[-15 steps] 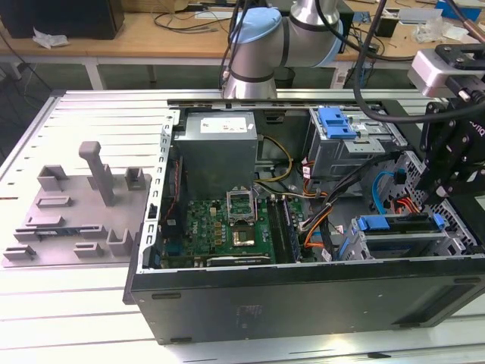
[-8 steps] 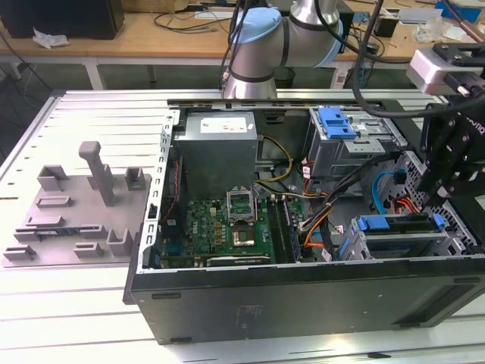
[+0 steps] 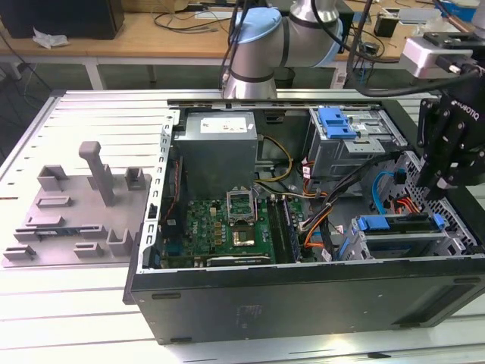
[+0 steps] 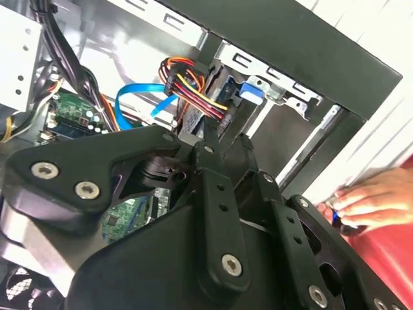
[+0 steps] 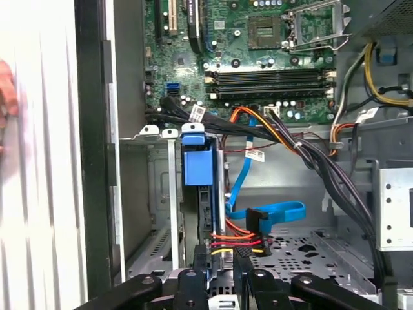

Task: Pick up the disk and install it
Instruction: 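Insert the second disk wire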

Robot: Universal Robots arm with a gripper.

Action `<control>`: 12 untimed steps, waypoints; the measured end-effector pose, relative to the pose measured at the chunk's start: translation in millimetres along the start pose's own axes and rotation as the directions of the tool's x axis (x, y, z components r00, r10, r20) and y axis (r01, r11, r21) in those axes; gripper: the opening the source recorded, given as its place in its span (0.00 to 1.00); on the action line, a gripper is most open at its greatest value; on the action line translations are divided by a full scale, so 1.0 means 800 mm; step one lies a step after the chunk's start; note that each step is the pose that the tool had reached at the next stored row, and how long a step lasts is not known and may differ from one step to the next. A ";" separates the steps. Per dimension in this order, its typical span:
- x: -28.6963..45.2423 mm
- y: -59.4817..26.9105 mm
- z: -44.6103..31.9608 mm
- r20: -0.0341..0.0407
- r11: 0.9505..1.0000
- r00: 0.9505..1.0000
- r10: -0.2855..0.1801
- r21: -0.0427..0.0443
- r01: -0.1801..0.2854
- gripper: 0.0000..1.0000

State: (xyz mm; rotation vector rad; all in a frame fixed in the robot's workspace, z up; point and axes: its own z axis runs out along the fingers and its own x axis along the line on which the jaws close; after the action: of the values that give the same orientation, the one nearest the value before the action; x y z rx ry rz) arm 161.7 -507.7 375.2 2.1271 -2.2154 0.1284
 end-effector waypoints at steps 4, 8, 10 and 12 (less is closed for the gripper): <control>-0.0121 0.000 -0.0017 -0.049 1.000 0.999 -0.009 0.003 0.009 0.30; -0.0308 0.001 -0.0039 -0.073 1.000 0.997 -0.017 0.004 0.018 0.30; -0.0435 0.002 -0.0053 -0.084 1.000 0.996 -0.024 0.005 0.025 0.30; -0.0541 0.002 -0.0064 -0.097 0.999 0.995 -0.030 0.006 0.031 0.30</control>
State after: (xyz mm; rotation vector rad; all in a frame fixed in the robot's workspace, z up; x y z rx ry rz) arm 161.7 -464.0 375.7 2.1102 -2.1312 0.2332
